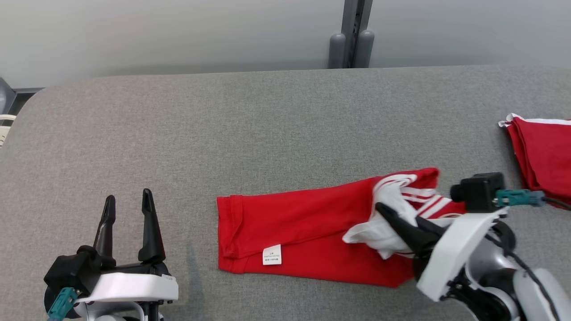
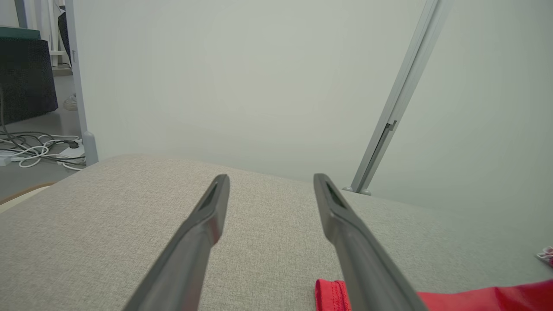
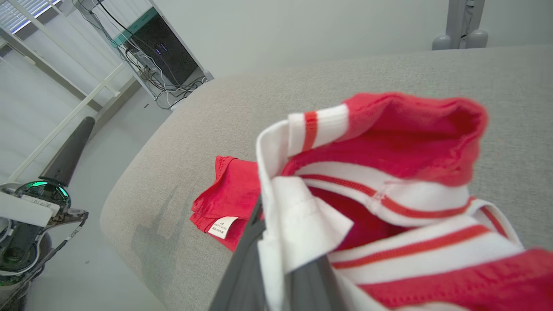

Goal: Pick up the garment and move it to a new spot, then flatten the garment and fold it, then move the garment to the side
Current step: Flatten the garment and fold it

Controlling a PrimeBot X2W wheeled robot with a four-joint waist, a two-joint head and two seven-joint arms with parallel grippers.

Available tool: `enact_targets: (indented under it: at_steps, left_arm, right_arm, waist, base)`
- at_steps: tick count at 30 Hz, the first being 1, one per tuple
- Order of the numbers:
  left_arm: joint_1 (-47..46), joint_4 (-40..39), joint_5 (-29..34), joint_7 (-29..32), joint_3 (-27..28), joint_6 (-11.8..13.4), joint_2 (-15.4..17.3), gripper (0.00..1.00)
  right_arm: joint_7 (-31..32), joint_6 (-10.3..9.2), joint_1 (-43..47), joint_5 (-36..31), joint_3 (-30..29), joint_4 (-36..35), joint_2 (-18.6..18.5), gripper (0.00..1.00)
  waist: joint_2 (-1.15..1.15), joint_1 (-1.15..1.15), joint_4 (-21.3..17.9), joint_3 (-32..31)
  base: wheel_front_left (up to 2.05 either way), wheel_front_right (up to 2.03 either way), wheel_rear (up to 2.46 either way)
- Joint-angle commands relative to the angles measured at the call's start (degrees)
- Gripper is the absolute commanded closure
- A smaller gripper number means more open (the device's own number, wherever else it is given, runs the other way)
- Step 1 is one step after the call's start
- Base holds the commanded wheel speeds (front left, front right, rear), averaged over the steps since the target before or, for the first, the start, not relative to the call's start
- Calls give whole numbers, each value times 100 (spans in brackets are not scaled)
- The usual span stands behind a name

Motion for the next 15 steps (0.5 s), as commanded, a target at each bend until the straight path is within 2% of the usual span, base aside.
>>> enact_targets:
  at_steps: [1, 9, 15]
  left_arm:
    - [-13, 6, -7, -27, -11, 3, 21, 0]
    - [-114, 16, -84, -27, -142, 33, 22, 0]
    - [-236, 52, -173, -27, -280, 25, 22, 0]
  right_arm:
    - [33, 3, -115, 11, 134, -13, 76, 100]
    - [-137, 3, -682, 5, 855, 469, 528, 100]
    - [-425, 3, -1267, 11, 1285, 1349, 722, 100]
  waist:
    - [0, 0, 21, -2]
    - [0, 0, 138, 30]
    - [0, 0, 347, 109]
  base:
    - [0, 0, 0]
    - [0, 0, 0]
    - [0, 0, 0]
